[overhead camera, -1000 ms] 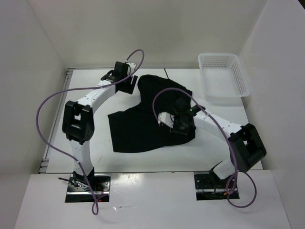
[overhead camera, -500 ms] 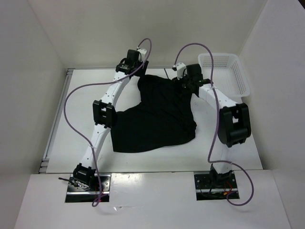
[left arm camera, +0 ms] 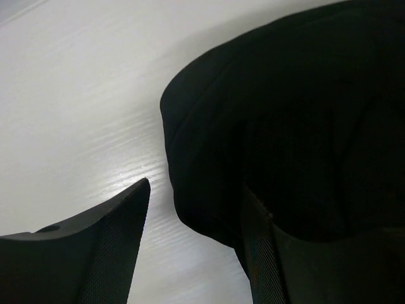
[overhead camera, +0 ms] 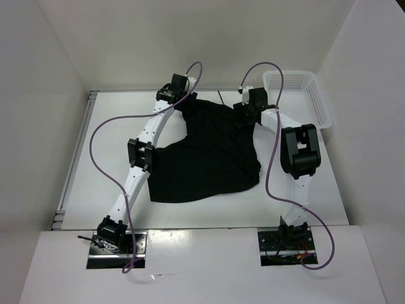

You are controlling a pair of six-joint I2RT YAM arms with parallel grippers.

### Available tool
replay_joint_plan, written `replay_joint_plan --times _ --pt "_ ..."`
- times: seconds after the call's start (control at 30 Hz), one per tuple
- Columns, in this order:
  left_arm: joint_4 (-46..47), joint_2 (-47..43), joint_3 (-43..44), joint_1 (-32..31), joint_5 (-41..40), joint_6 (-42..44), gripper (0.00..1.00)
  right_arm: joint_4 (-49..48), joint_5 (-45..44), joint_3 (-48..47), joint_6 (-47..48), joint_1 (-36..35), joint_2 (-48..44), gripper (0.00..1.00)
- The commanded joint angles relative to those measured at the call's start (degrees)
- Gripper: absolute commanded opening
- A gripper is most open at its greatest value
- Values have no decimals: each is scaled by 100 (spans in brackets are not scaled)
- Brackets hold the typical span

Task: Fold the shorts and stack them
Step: Fold the shorts

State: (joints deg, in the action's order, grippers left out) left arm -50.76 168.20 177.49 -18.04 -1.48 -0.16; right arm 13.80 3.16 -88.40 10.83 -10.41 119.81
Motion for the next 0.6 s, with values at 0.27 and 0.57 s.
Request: replay_joint_plan --times 0.27,0.57 --pt "-417 327 216 37 191 16 47 -554 -317 -318 94 -31 420 77" --pt "-470 -58 216 38 131 16 8 -554 -263 -134 262 -84 342 0"
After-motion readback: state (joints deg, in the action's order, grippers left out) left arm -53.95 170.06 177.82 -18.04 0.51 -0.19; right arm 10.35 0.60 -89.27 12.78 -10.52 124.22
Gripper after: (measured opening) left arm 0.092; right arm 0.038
